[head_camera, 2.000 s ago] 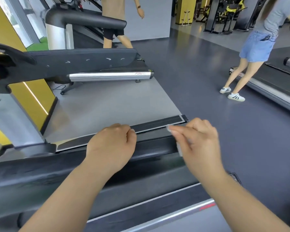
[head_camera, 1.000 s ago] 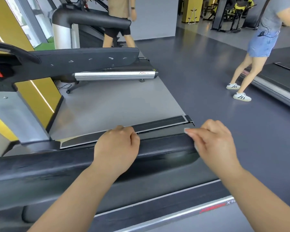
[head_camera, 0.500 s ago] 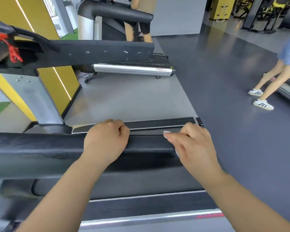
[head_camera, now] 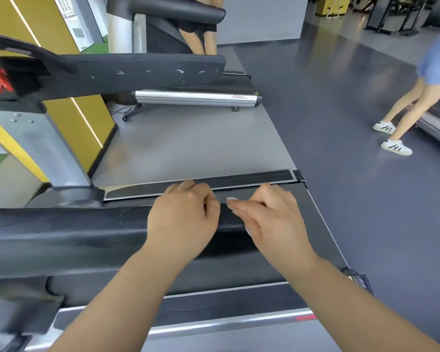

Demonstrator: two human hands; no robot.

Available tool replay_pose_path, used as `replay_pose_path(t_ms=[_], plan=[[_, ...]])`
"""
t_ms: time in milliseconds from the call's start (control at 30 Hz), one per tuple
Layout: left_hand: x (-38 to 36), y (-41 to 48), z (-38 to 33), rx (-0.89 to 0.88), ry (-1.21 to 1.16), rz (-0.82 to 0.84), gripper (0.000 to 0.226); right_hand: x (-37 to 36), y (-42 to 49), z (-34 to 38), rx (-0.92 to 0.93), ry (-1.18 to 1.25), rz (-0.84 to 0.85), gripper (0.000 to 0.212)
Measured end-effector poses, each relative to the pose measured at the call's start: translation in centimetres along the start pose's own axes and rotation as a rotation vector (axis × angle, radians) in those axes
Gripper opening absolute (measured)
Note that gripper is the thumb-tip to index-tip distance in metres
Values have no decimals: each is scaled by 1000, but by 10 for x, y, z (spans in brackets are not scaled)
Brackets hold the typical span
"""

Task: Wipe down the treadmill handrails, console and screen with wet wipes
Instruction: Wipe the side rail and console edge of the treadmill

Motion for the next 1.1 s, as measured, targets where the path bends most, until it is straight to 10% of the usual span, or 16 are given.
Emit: replay_pose_path(t_ms=[600, 833, 1100], plan=[[-11, -1, -12, 240, 14, -106, 62, 38, -43, -62, -320, 428, -71, 25], [-27, -17, -53, 563, 132, -226, 46, 91, -23, -130, -1020, 758, 224, 18], [-21, -18, -76, 754, 98, -66, 28, 64, 20, -141, -1359, 1148, 617, 21]])
Point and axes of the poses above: each hand's wrist, its own y-axis towards the middle knuckle, its own x-axis out of the back of the hand, z = x × y, the point moved 1 cm from there along y, towards the middle knuckle, and after that the axes turned 12 degrees about y, right-handed, at the moved point
